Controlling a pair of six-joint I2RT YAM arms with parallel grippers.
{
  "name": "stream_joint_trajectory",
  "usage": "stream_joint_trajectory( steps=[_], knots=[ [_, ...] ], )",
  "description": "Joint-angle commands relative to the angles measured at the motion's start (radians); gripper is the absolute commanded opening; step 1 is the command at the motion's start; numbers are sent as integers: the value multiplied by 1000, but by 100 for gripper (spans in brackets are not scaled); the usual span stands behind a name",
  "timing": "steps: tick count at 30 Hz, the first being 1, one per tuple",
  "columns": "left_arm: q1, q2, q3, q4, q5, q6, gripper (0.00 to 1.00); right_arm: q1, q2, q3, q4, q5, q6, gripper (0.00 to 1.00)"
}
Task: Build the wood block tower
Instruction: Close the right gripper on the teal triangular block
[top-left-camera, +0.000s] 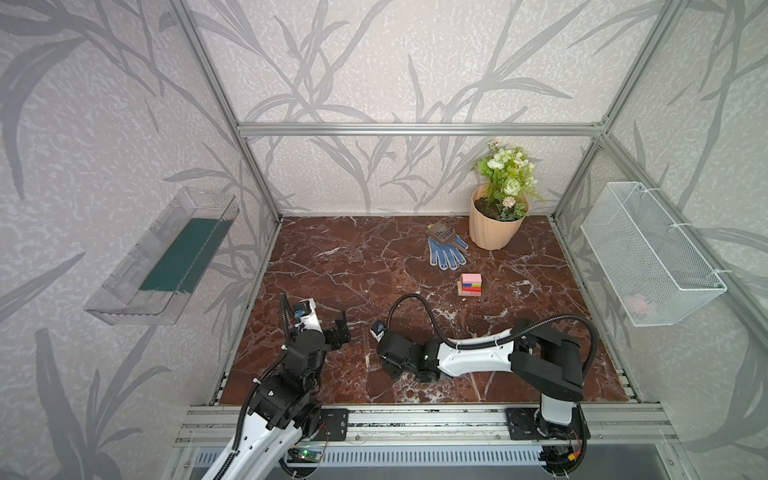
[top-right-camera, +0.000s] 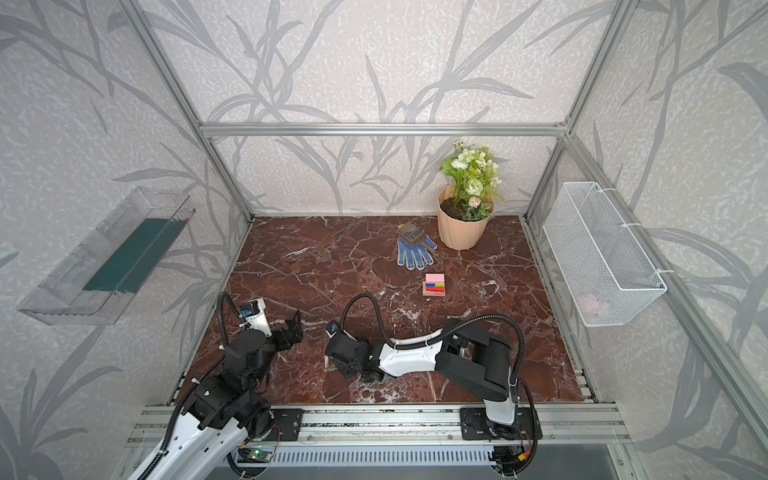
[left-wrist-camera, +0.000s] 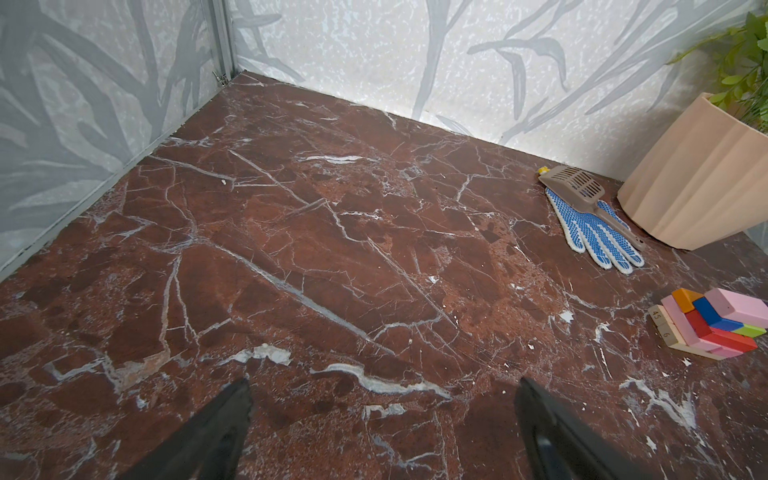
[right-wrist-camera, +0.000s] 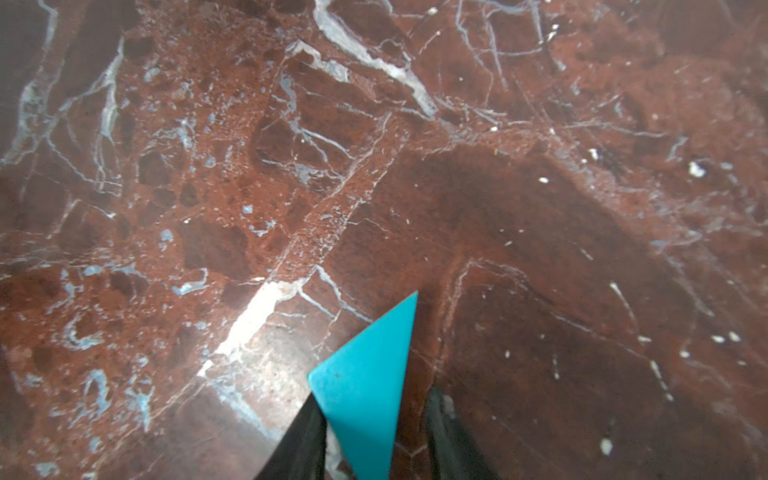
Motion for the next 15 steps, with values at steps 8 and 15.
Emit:
stream_joint_trajectory(
  steps=[8,15],
  knots=[
    [-1,6,21,-21,-30,-22,99,-72,-35,-19,-58,37,105,18],
    [-1,14,23,-22,-34,-25,99,-134,-60,-43,-99,61,171,14]
  ],
)
